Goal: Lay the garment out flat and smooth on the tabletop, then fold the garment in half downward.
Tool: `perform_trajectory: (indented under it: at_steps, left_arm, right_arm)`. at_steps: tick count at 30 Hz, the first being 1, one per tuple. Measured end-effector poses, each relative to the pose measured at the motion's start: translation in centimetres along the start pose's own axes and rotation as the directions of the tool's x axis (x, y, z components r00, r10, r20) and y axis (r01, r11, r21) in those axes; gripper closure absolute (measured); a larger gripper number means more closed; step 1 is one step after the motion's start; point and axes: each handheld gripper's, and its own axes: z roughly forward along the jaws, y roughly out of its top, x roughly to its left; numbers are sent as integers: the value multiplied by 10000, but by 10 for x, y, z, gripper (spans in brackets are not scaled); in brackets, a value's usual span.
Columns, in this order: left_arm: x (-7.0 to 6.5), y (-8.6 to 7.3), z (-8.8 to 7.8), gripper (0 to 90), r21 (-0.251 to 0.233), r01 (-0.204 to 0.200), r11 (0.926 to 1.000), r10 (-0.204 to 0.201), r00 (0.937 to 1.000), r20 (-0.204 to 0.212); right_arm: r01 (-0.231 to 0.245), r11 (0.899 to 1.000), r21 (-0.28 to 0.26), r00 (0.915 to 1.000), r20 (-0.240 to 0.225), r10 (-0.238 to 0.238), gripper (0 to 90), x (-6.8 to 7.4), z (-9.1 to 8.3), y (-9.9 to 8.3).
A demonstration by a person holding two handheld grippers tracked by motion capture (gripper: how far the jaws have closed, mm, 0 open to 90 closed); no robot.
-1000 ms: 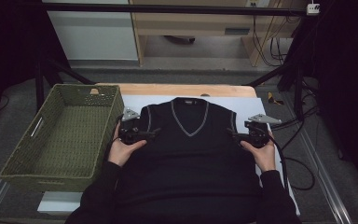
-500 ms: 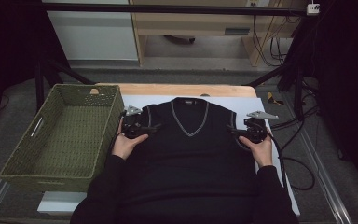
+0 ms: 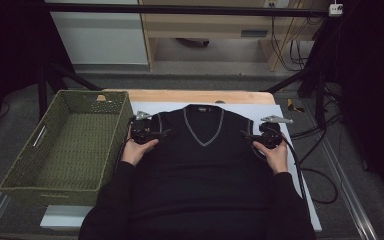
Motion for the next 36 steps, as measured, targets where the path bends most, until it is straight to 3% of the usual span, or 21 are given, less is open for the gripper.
perform_trajectory:
  at_steps: [15, 17, 22, 24, 31, 36]
  left_arm:
    - [20, -13, 19, 114, 958, 416, 9945, -345, 9967, -739]
    - [22, -15, 21, 133, 1217, 326, 9920, -230, 9966, -793]
    - [20, -16, 23, 171, 1349, 80, 9908, 63, 9944, -1052]
    - [19, -16, 22, 219, 1422, -65, 9898, 233, 9929, -1166]
    - [17, -19, 18, 430, 1131, 9, 9936, 137, 9916, -1284]
    - [17, -20, 16, 541, 1140, 27, 9935, 118, 9919, -1267]
  right_arm:
    - [-1, 9951, 985, 9987, 501, -49, 209, -10, 20, -9]
    - [-27, 9936, 1133, 9979, 642, -46, 236, -12, 22, -10]
    - [-91, 9870, 1605, 9963, 860, -48, 296, -16, 27, -15]
    - [-146, 9851, 1711, 9966, 824, 5, 326, -17, 30, -17]
    - [6, 9863, 1647, 9979, 643, -114, 472, -13, 31, -17]
    - [-181, 9860, 1658, 9981, 614, 80, 560, -11, 32, -16]
